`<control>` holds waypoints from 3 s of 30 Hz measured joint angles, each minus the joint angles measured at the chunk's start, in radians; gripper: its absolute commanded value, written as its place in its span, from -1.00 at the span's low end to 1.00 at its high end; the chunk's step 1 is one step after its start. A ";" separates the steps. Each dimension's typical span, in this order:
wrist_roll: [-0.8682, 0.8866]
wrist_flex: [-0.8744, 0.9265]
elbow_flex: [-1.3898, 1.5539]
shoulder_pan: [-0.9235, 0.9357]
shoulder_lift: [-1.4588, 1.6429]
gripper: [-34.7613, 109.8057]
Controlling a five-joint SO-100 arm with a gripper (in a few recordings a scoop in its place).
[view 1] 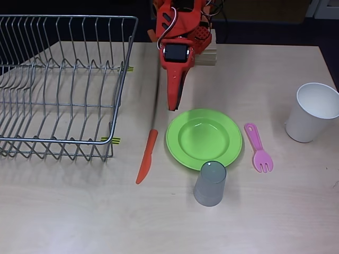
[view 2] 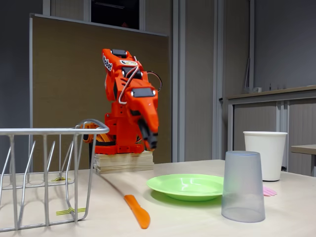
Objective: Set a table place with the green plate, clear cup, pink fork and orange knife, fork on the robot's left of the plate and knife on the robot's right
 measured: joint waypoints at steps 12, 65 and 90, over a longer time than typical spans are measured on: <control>-0.061 0.499 -0.135 -0.051 0.219 -0.52; -0.061 0.917 0.183 -0.074 0.830 -0.52; -0.061 0.917 0.183 -0.074 0.830 -0.52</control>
